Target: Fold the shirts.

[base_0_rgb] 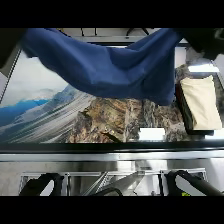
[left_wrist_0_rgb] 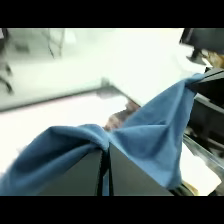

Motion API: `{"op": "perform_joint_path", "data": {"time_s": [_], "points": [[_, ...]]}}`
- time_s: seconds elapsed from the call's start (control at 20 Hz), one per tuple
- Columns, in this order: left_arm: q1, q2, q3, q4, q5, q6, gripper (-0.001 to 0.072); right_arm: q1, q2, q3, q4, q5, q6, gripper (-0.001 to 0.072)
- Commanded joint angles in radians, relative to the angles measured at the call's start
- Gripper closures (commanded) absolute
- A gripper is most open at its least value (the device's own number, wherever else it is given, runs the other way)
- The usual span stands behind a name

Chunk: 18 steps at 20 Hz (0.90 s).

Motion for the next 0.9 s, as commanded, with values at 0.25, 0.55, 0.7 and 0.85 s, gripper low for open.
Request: {"op": "perform_joint_path", "data": {"time_s": [0.25, 0.55, 0.7, 0.85], "points": [[0.0, 0.011, -0.5, 0.074, 0.014, -0.033, 0.0694, 0.08, -0.292, -0.087, -0.045, 0.122, 0.063, 0.0693], [0.009, -0.323, -0.697, 0.072, 0.292, 0.08, 0.0679, 0.203, -0.713, -0.179, -0.051, -0.068, -0.014, 0.0455], [0.073, -0.466, -0.633, 0.075, 0.192, 0.08, 0.0015, 0.158, -0.732, -0.177, -0.058, -0.063, 0.046, 0.0325], [0.15, -0.564, -0.528, 0.076, 0.024, 0.093, 0.0016, 0.05, -0.655, -0.179, -0.111, 0.028, 0.155, 0.0325]]}}
